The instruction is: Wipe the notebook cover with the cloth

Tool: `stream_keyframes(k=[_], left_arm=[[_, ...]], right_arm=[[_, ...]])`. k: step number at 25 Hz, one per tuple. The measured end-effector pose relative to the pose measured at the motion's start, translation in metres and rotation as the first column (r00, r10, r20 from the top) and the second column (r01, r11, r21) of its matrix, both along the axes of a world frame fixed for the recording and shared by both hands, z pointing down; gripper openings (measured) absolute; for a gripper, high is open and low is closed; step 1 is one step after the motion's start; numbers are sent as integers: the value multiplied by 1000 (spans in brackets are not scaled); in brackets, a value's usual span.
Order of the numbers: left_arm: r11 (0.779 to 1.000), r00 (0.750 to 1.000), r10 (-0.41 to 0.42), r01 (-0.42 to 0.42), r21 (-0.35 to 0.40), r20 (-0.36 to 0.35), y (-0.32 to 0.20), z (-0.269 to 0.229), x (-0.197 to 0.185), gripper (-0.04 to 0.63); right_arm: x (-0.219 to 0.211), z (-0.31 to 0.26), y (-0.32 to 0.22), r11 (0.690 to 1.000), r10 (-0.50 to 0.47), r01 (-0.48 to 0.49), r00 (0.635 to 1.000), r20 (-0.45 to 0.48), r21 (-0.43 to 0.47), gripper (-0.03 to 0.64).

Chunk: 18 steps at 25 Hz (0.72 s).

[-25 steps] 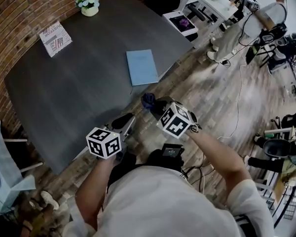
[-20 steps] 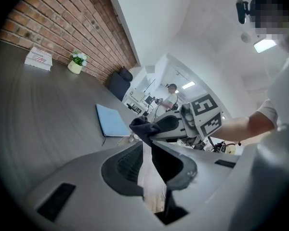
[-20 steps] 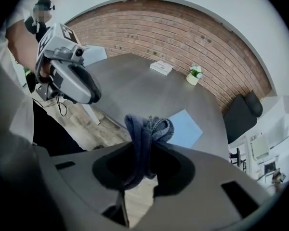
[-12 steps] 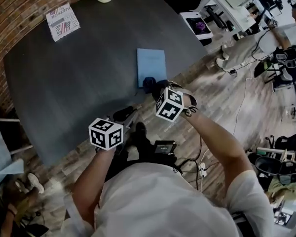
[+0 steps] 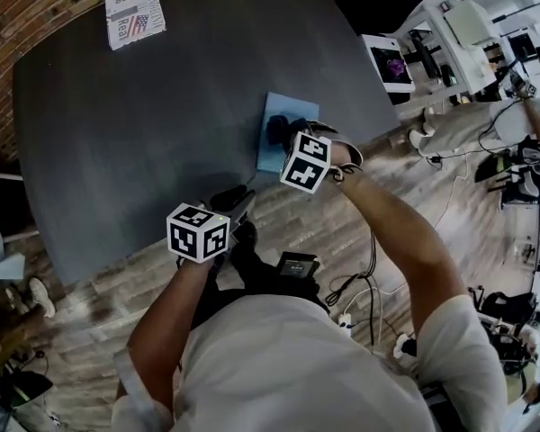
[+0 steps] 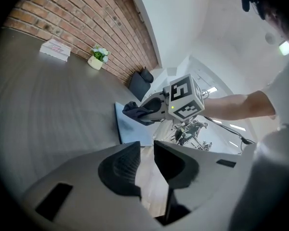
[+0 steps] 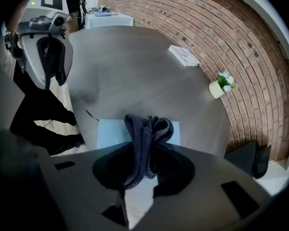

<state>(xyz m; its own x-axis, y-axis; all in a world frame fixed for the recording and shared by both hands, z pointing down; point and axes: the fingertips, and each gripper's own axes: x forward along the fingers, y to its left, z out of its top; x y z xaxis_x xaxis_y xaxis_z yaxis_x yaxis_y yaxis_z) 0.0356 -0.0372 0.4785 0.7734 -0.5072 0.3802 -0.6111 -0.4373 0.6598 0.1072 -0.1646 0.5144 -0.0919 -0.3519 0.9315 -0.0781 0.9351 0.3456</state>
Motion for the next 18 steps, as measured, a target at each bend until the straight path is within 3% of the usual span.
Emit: stream_keyframes(k=[7,18], left_arm=[[1000,1000,-14,15,-22,16,-19,17,10,94],[996,997,-78,77,-44,-27,-25,28,-3,94]], right_arm=[[-2,5,-52,992,-112,118,984,-136,38,107],[-22,16,-104,972,-187,221,929,-319,75,107]])
